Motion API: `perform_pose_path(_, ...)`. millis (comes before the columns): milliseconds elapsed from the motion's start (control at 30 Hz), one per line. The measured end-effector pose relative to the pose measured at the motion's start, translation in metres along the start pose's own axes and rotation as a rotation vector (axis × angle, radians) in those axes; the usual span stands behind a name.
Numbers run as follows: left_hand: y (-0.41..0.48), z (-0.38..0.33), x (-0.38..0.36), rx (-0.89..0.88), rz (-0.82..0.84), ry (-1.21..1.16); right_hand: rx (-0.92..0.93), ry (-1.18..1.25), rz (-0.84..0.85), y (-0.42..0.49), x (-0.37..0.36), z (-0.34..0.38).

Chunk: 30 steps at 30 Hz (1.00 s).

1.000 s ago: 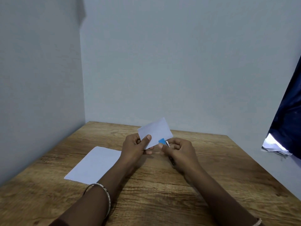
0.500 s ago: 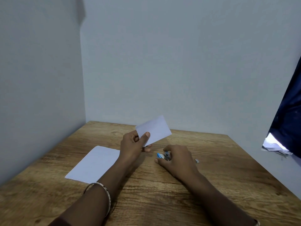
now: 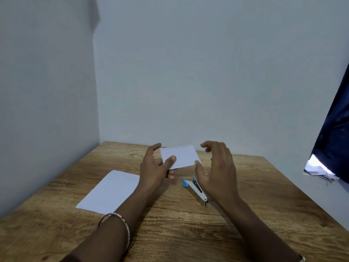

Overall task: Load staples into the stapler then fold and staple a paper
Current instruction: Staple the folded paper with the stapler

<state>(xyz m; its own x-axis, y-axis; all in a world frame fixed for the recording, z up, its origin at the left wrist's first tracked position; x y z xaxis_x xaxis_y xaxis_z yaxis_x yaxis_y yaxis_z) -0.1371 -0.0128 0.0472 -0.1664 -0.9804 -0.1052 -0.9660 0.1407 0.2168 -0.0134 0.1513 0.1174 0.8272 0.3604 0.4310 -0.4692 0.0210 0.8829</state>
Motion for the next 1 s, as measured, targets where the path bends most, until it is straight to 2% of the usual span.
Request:
perform_pose_path(67, 0.000, 0.004, -0.002, 0.037, 0.033, 0.000, 0.122, 0.025, 0.103, 0.001, -0.011, 0.014)
perform_pose_path(133, 0.000, 0.007, -0.007, 0.059, 0.083, -0.059, 0.168, -0.012, 0.174, -0.001, -0.021, 0.018)
perform_pose_path(300, -0.001, 0.005, -0.021, 0.071, 0.200, -0.150, 0.153, 0.021, 0.149, -0.001, -0.020, 0.011)
perform_pose_path(367, -0.004, 0.001, -0.022, 0.053, 0.179, -0.120, 0.099, 0.056, 0.130, 0.001, -0.018, 0.005)
perform_pose_path(467, -0.007, -0.006, -0.013, -0.007, 0.057, 0.048, -0.006, 0.092, 0.134, 0.001, -0.018, -0.006)
perform_pose_path(533, -0.009, -0.014, -0.010, -0.044, 0.044, 0.042, -0.029, 0.124, 0.155, 0.001, -0.020, -0.007)
perform_pose_path(633, -0.013, -0.022, -0.014, -0.105, 0.090, 0.112, -0.069, 0.205, 0.176, 0.000, -0.022, -0.009)
perform_pose_path(1000, -0.019, -0.007, -0.030, 0.097, 0.283, -0.084, -0.374, 0.521, 0.211, -0.009, -0.041, -0.034)
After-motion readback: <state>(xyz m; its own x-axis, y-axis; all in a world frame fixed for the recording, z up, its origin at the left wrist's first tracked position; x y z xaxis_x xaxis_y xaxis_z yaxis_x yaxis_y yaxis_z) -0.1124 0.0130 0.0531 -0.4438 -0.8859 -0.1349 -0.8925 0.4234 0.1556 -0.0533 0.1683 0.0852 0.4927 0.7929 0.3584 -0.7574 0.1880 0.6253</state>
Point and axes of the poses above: each hand's wrist, its own y-axis towards the middle knuckle, its own x-axis out of the back of the hand, z = x × y, the point moved 10 cm from there along y, towards the middle knuckle, and after that the axes turned 7 degrees about x, right-handed, at the moved point
